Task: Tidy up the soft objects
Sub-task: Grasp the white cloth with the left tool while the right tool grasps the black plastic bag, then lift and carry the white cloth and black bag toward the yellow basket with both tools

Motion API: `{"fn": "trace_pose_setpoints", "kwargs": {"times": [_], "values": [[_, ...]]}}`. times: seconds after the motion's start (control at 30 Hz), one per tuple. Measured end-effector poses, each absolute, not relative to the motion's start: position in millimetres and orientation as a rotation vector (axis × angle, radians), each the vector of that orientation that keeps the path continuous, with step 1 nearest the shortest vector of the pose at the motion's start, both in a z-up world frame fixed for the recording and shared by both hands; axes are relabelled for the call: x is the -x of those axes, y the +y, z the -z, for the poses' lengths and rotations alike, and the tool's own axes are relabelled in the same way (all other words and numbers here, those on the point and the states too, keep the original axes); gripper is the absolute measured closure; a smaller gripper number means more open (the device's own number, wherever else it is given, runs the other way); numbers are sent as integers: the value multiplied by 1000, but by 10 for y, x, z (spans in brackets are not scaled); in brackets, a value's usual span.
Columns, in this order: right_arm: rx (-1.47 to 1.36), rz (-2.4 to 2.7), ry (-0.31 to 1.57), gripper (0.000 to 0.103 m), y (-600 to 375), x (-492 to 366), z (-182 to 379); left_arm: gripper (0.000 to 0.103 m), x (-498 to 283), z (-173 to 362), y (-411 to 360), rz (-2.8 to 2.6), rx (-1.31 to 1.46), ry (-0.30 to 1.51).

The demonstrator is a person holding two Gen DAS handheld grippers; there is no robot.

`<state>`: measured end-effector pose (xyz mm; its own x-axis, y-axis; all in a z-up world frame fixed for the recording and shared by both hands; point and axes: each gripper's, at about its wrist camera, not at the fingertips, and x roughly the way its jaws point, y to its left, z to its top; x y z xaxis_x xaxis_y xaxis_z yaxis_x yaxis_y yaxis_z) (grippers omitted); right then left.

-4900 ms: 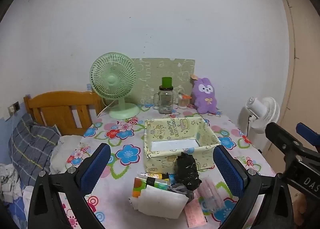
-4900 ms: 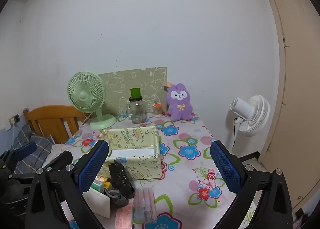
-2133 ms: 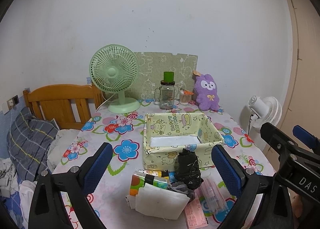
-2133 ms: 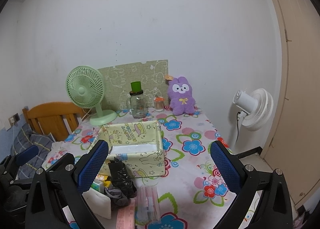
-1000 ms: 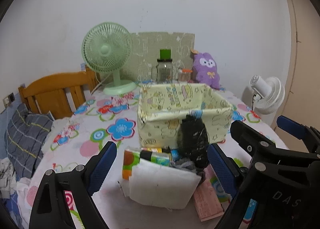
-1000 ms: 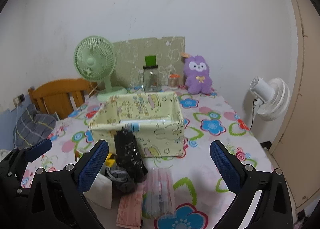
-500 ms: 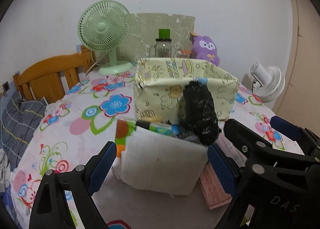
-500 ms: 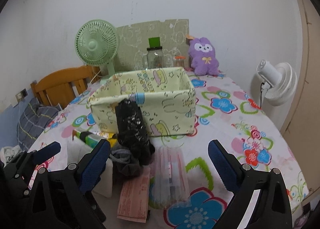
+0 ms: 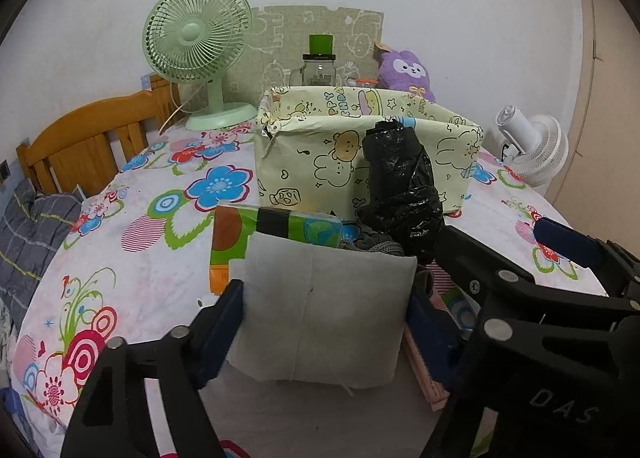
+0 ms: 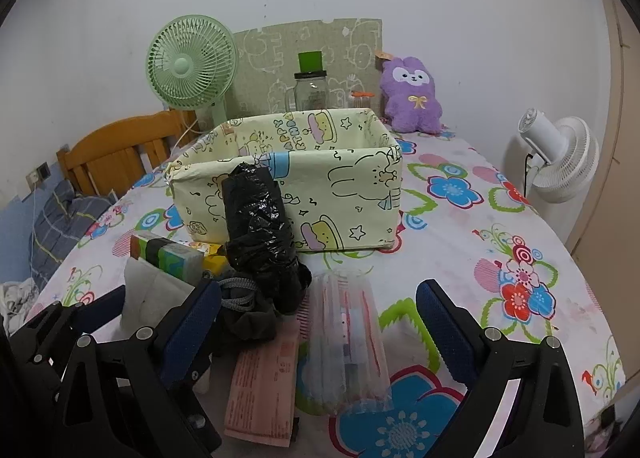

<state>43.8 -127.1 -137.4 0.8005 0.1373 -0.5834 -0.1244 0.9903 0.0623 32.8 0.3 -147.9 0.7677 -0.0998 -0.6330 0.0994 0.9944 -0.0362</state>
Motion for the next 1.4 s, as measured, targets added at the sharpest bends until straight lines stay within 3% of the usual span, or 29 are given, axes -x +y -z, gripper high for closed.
{"fn": "trace_pose_setpoints", "kwargs": {"times": [0.27,0.5,0.77,0.9,1.03,1.1,1.4], "values": [[-19,-155,628,4,-1225,-521,1351,43,-361,1425,21,118,21,678],[-29,-161,592,4,-1178,-678,1227,44,-443,1270,28,107,36,627],[-38,-163,631,13,-1127,-881,1314,44,-572,1332,-11,110,33,650],[-75,-165,671,25,-1170,-995,1389,44,-609,1353,-31,107,27,655],[-91,-180,692,48,-1170,-1036,1427,45,-613,1351,-46,109,21,655],[-92,-186,694,54,-1163,-1033,1431,45,-605,1345,-53,107,17,652],[-94,-188,669,56,-1194,-921,1339,49,-531,1296,-76,88,13,640]]}}
